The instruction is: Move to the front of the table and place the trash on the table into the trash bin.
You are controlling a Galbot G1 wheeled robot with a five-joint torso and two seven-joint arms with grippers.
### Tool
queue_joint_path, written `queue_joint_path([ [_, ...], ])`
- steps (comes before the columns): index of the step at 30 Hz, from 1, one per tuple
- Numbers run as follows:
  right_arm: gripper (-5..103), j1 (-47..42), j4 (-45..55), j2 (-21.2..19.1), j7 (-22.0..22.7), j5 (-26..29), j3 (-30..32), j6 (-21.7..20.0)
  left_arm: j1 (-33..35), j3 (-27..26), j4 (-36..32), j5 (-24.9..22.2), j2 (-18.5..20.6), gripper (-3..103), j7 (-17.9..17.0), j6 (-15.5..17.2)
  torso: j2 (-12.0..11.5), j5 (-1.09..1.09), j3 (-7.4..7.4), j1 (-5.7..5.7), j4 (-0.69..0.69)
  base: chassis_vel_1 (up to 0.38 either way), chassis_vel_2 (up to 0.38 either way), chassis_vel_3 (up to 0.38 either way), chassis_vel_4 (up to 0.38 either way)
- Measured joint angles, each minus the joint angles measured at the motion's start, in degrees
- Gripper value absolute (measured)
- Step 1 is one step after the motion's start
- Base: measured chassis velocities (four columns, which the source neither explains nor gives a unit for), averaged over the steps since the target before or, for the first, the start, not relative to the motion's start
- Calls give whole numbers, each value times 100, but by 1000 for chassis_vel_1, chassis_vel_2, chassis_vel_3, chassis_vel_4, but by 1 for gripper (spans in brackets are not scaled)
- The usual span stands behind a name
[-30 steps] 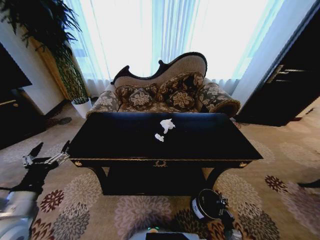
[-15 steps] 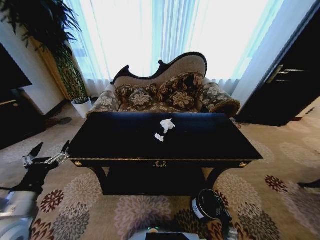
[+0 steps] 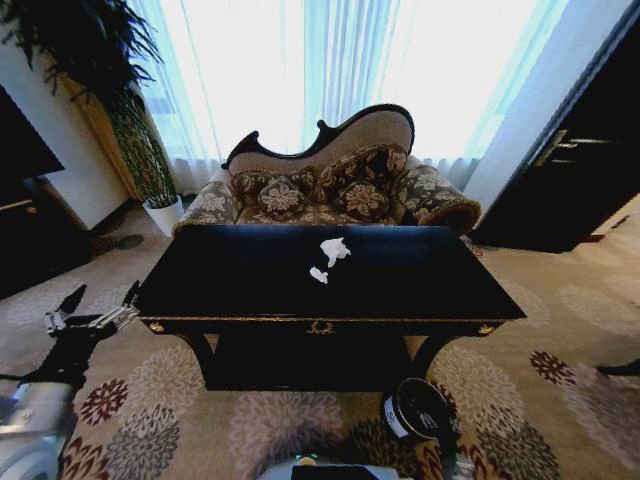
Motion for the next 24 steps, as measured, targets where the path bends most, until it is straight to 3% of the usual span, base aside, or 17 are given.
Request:
queue_joint_path([
  [4,100,-270,460,80,-7,142,15,16,0,0,0,0,0,100,0,0,0,0,0,0,0,0,0,0,0],
  [11,100,-1439,2190,260,-131,809,148,-18,0,0,0,0,0,100,1,0,0,-1,-1,0,-1,0,0,0,0],
  [24,100,-2633,4193,393,-202,1285,413,12,0,0,0,0,0,100,0,-1,1,0,-1,0,-1,0,0,0,0],
])
